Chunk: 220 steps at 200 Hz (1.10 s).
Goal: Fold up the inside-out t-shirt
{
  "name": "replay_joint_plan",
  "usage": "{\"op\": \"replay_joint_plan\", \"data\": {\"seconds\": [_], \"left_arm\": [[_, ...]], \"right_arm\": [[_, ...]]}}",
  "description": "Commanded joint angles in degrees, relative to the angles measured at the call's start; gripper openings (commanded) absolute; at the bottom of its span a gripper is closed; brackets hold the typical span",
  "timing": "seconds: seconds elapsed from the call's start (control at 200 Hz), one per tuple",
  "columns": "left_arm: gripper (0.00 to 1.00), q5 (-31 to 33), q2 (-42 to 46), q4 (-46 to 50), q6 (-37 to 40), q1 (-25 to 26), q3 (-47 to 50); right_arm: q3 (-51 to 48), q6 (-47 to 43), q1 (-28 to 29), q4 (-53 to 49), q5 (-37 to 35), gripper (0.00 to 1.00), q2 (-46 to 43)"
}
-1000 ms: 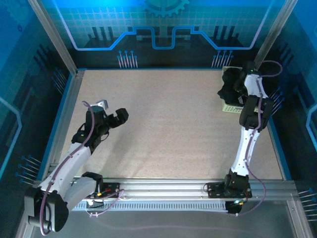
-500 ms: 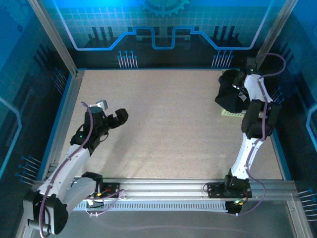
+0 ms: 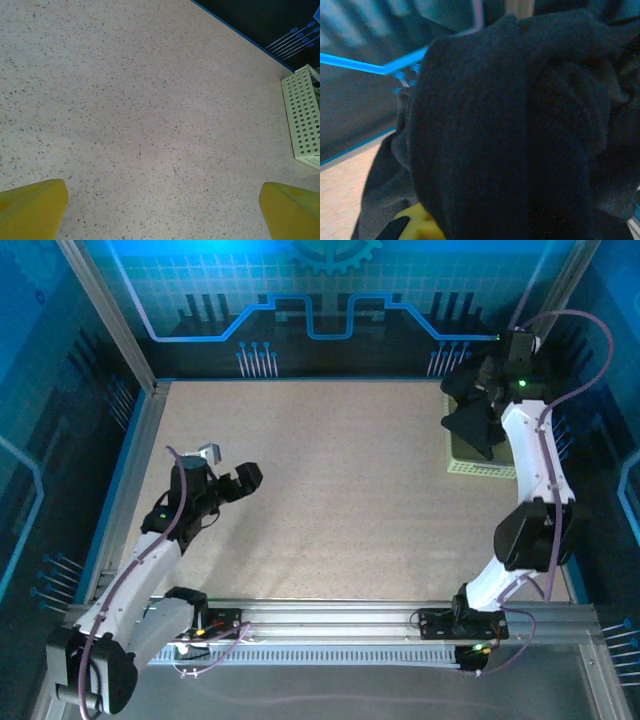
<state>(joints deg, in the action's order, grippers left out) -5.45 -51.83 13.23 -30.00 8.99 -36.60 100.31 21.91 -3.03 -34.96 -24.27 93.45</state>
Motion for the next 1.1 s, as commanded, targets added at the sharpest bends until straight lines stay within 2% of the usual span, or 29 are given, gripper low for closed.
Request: {"op": "replay_joint_plan", "data": {"seconds": [0.0, 0.13, 0.345, 0.485, 0.625, 0.715, 0.805, 0.91, 0.981, 1.096], "left_arm": [[0.99, -2.5, 1.6, 0.8, -0.4, -0.2, -2.9], [0.99, -2.7, 2.8, 1.7, -0.9, -0.1, -2.8], [0.99, -2.0, 4.2, 3.9, -1.6, -0.1, -2.9], [0.99, -1.4, 4.0, 5.0, -1.7, -0.2, -2.5], [0.99, -1.2, 3.3, 5.3, -1.7, -0.1, -1.7], [0.99, -0.9, 1.8, 5.7, -1.7, -0.1, -1.5], [0.99, -1.7, -1.6, 6.9, -1.1, -0.2, -2.6], [0.99, -2.9, -7.6, 9.7, 0.4, 0.3, -5.3], [0.98, -2.5, -12.3, 11.3, 1.3, 1.7, -7.0], [0.96, -0.3, -19.4, 12.1, 1.5, 6.3, -9.7]], "right_arm": [[0.7, -4.0, 5.1, 5.5, -1.3, 0.0, -7.7], [1.7, -8.1, 12.0, 5.7, 0.2, 0.0, -13.0], [-0.8, -11.1, 22.8, 3.5, 8.7, 0.0, -15.5], [-7.5, -13.8, 32.5, 5.5, 8.7, 0.0, -14.1], [-13.9, -11.9, 39.3, 7.8, 11.0, 0.0, -9.0], [-17.7, -11.0, 42.5, 9.5, 10.4, 0.16, -5.0], [-21.1, -8.4, 43.5, 9.3, 8.4, 0.52, -2.6], [-26.9, -5.5, 42.7, 9.8, 6.5, 0.78, -4.5], [-30.3, -3.7, 41.8, 9.1, 7.1, 0.85, -6.7], [-34.7, -0.3, 40.9, 7.0, 8.1, 0.88, -9.5]]}}
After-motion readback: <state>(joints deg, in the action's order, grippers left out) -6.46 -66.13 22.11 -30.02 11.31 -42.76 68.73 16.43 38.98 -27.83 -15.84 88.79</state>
